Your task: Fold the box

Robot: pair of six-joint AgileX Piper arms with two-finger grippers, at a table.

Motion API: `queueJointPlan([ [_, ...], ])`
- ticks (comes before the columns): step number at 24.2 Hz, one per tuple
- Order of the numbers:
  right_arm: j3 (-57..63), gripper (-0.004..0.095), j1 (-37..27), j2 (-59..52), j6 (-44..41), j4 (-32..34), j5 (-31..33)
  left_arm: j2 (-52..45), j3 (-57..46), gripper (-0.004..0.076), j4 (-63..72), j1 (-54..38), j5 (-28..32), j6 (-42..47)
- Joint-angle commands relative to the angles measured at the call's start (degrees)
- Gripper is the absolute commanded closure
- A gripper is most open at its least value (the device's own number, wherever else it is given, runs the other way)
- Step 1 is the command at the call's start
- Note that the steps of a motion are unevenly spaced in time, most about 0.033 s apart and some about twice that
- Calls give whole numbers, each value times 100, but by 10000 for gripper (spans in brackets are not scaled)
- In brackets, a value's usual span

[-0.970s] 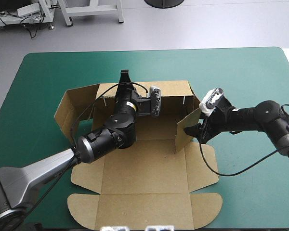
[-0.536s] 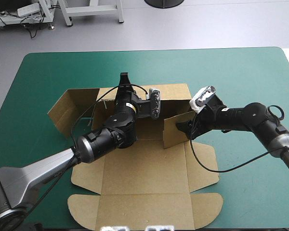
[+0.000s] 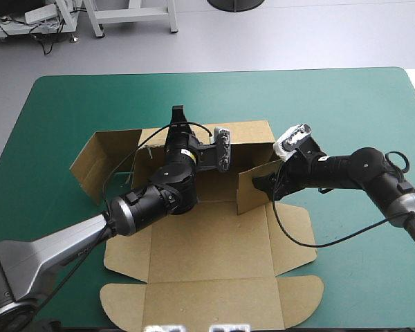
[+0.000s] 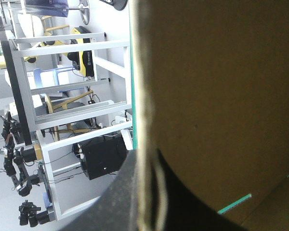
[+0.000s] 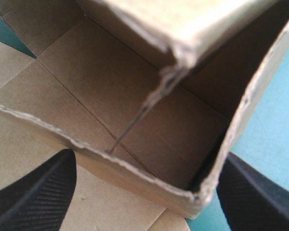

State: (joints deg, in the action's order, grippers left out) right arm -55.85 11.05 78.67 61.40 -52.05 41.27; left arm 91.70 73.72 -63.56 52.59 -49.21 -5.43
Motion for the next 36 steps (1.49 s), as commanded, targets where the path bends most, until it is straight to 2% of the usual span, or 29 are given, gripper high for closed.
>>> queueJointPlan([
  [1,-179,169,14,-315,-9,-280,-77,-267,185,734,-162,61,152,158],
  [6,-179,169,63,-368,-104,-372,-377,-267,196,734,-175,73,362,334],
  [9,-179,169,63,-368,-273,-156,-546,-267,290,733,-655,73,328,1117],
  [11,-179,169,63,-368,-273,-156,-596,-267,520,733,-601,73,304,1223],
  [13,-179,169,63,-368,-321,-156,-635,-267,618,733,-469,73,289,1155],
  [17,-179,189,63,-368,-321,-198,-754,-267,655,733,339,73,215,429],
  [20,-179,238,63,-357,-307,-187,-765,-267,655,733,353,63,168,427],
  [27,-179,238,63,-367,-291,-152,-353,-267,655,733,62,63,128,427],
  [31,-179,239,63,-377,-291,-152,-353,-267,655,733,162,63,63,427],
  [34,-179,321,63,-377,-291,-189,-363,-267,655,733,179,63,-17,454],
  [36,-179,482,63,-377,-291,-189,-363,-267,655,733,179,63,-74,454],
])
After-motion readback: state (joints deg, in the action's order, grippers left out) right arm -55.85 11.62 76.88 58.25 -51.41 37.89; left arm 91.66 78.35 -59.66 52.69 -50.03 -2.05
